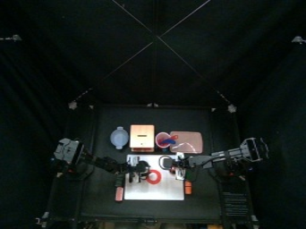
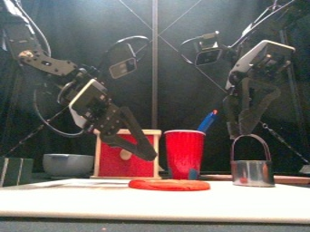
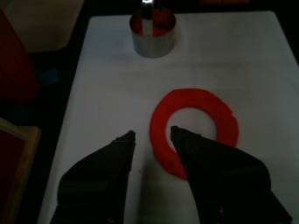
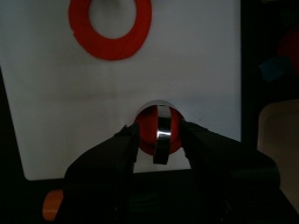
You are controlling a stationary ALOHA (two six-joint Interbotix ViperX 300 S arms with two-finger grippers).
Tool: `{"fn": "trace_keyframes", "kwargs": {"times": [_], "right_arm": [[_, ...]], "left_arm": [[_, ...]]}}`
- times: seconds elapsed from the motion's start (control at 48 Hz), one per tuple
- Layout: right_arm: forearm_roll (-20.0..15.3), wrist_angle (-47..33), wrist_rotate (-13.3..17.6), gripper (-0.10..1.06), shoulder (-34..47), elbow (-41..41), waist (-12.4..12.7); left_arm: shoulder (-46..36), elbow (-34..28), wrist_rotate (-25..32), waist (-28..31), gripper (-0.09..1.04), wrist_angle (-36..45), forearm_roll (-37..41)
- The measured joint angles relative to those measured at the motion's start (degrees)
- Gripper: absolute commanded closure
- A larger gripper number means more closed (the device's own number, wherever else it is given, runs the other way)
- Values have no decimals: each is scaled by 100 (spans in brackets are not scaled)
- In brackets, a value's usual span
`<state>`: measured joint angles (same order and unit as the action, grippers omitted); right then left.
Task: Get the cutter from the drawer then cut the dough then place the extra dough in the bowl
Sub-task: Place the extra dough in the bowl
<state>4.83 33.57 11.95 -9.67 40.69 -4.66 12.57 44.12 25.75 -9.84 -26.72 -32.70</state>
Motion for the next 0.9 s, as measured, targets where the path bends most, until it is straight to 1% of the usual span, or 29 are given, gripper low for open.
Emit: {"fn": "trace_keyframes", "kwargs": {"times": [0.146,0.417,0.562,0.729,0.896], "right_arm": [[0,0,-9,18,0,0,0],[-62,-53,0,18,0,9,0],[-167,-70,0,18,9,18,-9],[-229,-105,9,18,0,26,-18],[-220,-123,9,18,9,26,-18]], "left_arm": [[202,-255,18,158,13,369,114],[475,-668,88,255,13,659,677],[536,-747,53,343,13,984,703],[527,-756,44,387,14,1072,589],[536,-756,53,396,21,1195,545]]}}
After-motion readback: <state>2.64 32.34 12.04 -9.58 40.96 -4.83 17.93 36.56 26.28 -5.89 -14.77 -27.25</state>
